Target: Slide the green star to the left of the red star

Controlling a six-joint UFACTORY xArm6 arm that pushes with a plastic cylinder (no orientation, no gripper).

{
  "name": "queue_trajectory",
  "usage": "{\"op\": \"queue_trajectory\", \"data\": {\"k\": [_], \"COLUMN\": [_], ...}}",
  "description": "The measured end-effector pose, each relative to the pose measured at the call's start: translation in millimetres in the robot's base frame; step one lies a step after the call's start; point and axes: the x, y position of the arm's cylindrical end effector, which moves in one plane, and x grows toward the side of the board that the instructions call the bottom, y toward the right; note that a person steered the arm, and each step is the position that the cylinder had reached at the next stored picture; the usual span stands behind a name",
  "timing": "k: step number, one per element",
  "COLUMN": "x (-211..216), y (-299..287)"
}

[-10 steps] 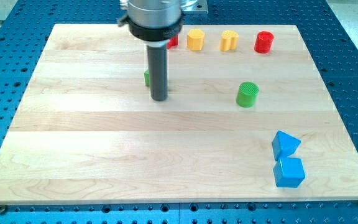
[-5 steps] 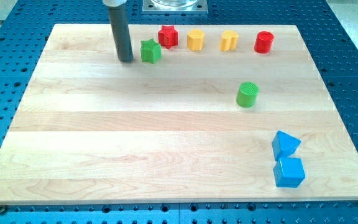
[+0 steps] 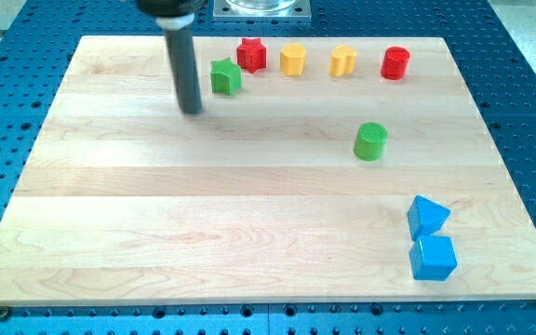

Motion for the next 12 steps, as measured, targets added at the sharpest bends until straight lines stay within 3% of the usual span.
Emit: {"op": "queue_trajectory", "data": {"k": [1, 2, 4, 5, 6, 7, 8, 12], "x": [-6.5, -42.4, -100.2, -56.5, -65.0, -107.6, -96.5, -137.8], "y": [82.6, 111.4, 48.7, 29.7, -5.4, -5.2, -51.2, -15.6]}}
